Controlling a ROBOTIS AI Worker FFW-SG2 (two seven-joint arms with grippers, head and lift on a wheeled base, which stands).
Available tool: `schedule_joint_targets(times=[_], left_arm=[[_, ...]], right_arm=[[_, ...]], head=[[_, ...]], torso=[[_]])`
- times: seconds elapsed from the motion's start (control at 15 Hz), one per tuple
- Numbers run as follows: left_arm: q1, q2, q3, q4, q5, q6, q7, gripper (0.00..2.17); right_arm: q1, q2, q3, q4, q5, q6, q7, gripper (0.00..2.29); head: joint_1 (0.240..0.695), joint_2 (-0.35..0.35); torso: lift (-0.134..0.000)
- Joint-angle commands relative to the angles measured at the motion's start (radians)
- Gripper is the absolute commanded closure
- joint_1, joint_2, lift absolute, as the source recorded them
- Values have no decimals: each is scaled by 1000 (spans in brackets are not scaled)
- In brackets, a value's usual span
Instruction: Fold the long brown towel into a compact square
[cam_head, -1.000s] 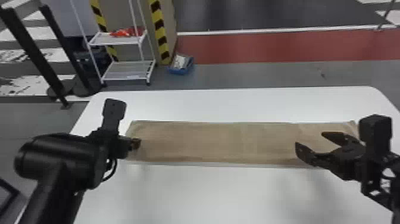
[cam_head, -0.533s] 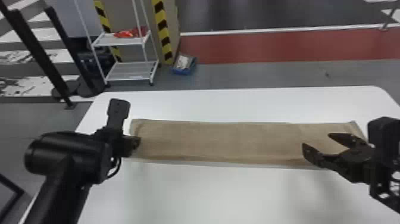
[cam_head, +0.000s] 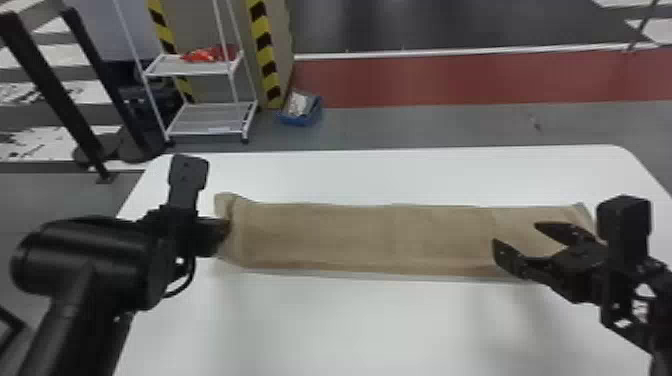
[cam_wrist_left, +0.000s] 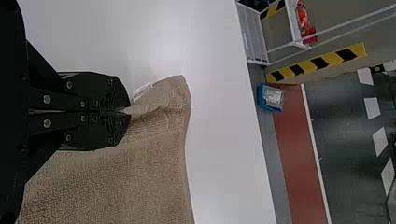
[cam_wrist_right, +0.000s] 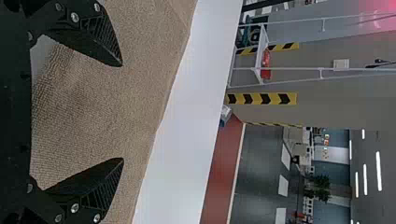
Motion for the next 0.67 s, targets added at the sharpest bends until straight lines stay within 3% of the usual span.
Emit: schedule_joint_targets(times=[0.0, 0.27, 0.33, 0.47, 0.53, 0.6], left_arm=[[1, 0, 19, -65, 53, 55, 0, 1382], [-13, -5, 66, -189, 222, 205, 3, 1386], [-15, -6, 68, -208, 244, 227, 9, 1386], [-28, -20, 59, -223, 256, 230, 15, 1389], [-47, -35, 59, -217, 280, 233, 18, 1389], [-70, -46, 60, -206, 325, 236, 23, 1389]], right_arm=[[-1, 3, 22, 8, 2, -30, -16, 181], [-28, 34, 63, 80, 20, -122, -36, 228], [-41, 46, 71, 100, 28, -125, -35, 370], [-48, 76, 94, 112, 49, -141, -35, 930], [-53, 87, 121, 126, 67, -150, -36, 1474], [-62, 88, 140, 149, 97, -172, -35, 1713]], head=[[695, 101], [695, 101], [695, 99], [695, 95], [695, 95], [695, 98]], torso=[[-123], [-123], [-123], [-123], [-123], [-123]])
